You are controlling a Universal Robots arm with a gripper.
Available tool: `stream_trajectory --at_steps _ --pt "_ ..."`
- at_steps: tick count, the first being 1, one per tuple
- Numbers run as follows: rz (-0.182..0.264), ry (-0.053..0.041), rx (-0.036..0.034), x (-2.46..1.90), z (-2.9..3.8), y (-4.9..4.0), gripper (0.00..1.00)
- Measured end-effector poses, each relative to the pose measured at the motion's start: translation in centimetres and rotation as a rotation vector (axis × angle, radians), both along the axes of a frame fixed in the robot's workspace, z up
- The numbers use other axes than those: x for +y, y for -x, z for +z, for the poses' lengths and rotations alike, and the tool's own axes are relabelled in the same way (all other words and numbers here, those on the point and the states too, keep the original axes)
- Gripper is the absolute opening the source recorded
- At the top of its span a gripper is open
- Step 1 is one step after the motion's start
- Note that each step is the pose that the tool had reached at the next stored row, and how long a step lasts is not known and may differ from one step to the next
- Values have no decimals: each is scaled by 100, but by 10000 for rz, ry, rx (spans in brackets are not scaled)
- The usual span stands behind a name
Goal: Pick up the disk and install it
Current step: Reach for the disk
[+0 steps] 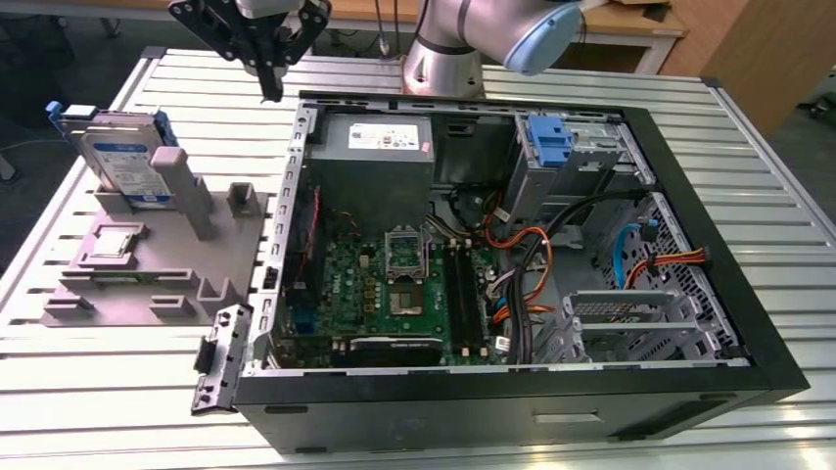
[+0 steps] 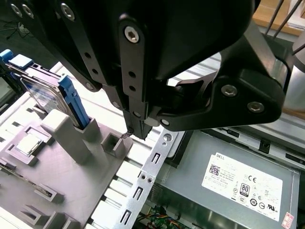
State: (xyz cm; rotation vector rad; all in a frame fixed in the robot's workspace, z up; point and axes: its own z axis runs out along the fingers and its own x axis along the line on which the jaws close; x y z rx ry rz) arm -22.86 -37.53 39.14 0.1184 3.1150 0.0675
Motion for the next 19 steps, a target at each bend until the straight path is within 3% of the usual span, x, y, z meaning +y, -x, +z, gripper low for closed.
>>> stream_trajectory --at_steps 19 --pt "2 0 0 3 -1 69 10"
